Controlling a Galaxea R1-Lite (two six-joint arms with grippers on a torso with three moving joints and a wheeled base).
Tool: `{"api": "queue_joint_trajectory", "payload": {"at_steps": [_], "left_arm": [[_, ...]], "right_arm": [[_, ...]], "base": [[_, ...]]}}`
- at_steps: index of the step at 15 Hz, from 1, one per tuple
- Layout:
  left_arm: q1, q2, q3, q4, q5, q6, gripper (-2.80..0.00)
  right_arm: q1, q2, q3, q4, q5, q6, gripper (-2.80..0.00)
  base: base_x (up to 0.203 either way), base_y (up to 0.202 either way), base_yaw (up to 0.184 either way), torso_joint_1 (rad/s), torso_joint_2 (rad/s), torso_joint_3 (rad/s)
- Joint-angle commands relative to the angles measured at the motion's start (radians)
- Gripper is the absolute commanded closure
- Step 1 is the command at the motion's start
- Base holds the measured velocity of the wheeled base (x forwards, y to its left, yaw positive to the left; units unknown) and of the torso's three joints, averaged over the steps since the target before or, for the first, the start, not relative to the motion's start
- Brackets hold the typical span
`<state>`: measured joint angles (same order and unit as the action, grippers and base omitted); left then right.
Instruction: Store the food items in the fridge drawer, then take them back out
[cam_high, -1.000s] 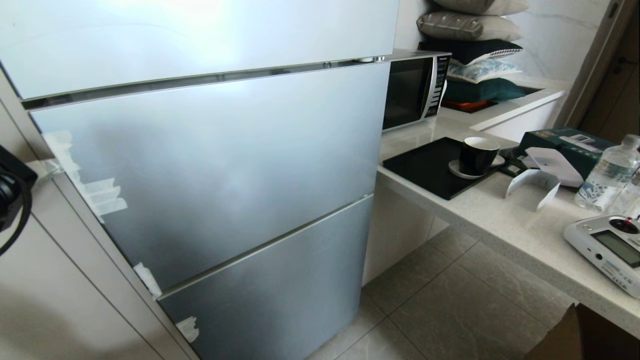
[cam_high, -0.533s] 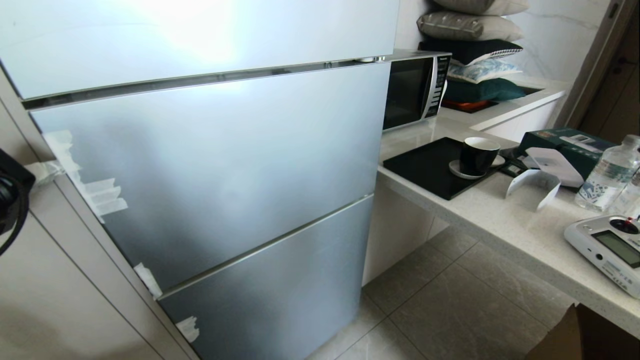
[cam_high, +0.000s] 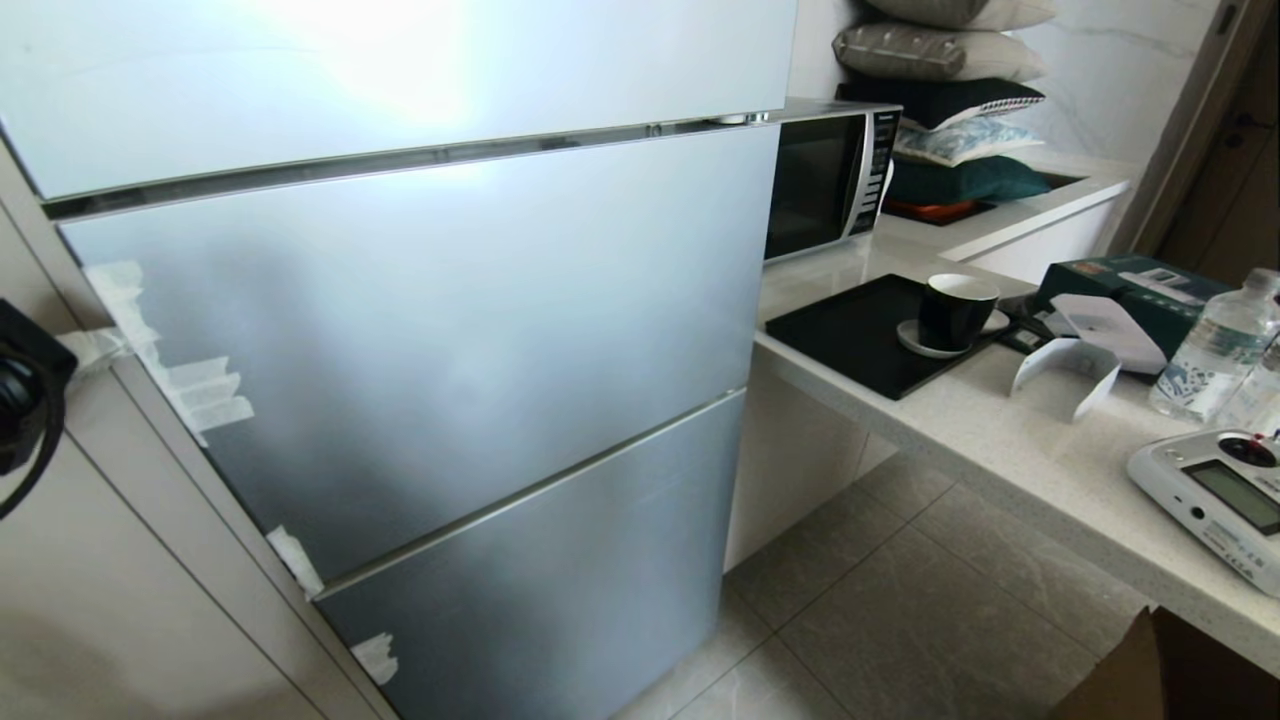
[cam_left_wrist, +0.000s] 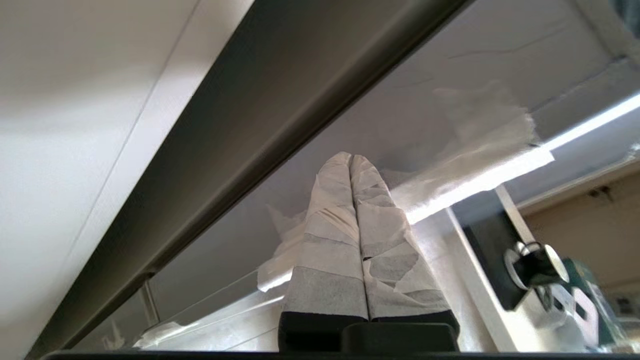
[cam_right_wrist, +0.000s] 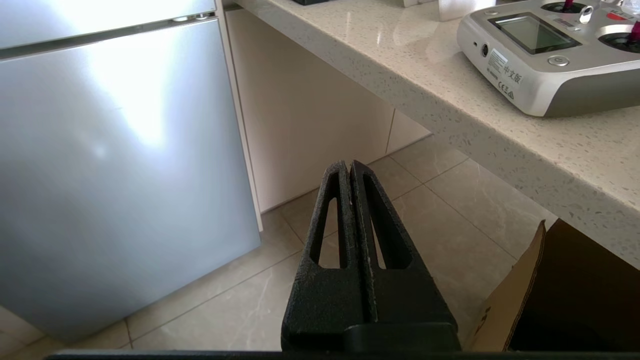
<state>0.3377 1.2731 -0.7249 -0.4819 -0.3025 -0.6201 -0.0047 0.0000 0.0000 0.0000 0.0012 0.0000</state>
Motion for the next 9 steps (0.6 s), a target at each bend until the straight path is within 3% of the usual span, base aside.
{"api": "queue_joint_trajectory", "payload": {"at_steps": [1,9], "left_arm": [[0.015,0.005,-0.003,-0.006,0.008,-0.004,0.0],[0.015,0.087,-0.037,-0.048,0.0,-0.027,0.0]], "right_arm": [[0.0,0.0,0.0,0.0,0.0,0.0,0.0],[0.0,0.0,0.0,0.0,0.0,0.0,0.0]], "base": [[0.0,0.0,0.0,0.0,0.0,0.0],[0.0,0.0,0.0,0.0,0.0,0.0]]}}
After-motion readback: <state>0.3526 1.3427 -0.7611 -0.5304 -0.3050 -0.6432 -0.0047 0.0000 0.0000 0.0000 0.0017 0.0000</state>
